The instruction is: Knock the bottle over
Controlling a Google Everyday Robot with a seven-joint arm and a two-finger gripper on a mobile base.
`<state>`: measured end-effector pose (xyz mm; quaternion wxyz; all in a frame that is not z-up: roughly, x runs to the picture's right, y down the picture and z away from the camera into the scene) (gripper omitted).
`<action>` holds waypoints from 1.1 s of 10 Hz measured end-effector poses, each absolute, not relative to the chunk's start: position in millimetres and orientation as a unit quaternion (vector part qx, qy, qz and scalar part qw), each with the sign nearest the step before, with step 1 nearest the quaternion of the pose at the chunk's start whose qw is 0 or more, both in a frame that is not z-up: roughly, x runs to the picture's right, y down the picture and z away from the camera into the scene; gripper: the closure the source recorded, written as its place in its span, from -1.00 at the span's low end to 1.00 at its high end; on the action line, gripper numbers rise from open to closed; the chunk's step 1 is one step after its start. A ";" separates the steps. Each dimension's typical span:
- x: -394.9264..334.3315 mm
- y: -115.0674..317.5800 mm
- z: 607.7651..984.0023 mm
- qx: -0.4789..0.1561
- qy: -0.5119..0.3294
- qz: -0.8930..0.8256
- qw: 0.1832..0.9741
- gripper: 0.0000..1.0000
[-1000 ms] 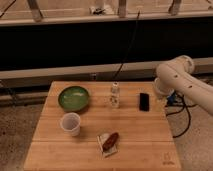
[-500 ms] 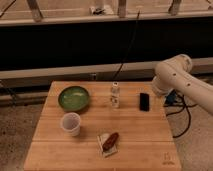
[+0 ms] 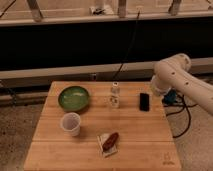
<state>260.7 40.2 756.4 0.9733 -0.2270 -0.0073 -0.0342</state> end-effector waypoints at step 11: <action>235.6 22.4 776.2 -0.232 -0.041 -0.054 0.970 0.98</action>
